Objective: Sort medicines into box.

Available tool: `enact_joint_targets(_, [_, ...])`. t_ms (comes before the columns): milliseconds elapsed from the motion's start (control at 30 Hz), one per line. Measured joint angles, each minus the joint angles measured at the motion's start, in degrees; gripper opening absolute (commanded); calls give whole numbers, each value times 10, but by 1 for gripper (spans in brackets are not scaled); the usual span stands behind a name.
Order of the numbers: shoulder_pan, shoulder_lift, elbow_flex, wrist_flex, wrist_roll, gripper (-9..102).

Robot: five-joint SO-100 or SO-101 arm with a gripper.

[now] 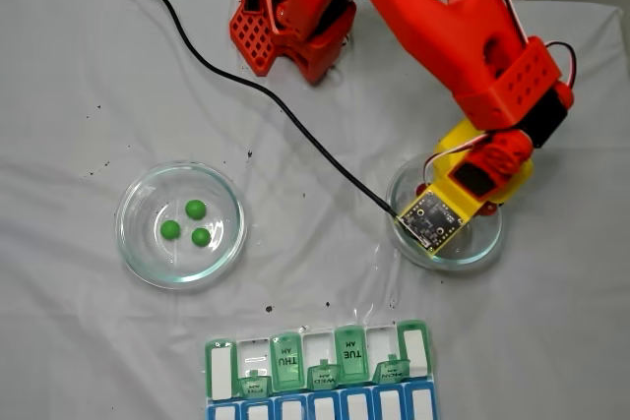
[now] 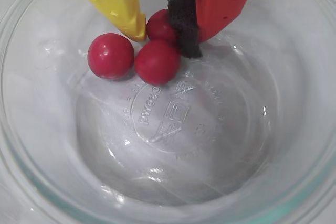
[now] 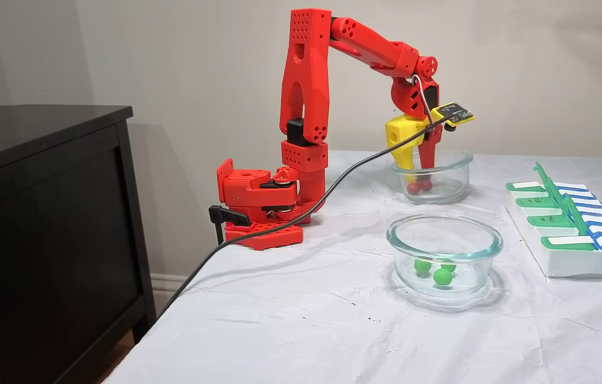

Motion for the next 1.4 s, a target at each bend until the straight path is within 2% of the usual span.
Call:
enact_joint_targets(200, [0, 0, -16, 7, -23, 0])
enact_joint_targets(500, [59, 5, -50, -5, -84, 0])
enact_joint_targets(967, [148, 69, -147, 98, -141, 0])
enact_joint_targets(1133, [214, 70, -181, 107, -169, 0])
enact_joint_targets(1400, [344, 14, -244, 64, -197, 0])
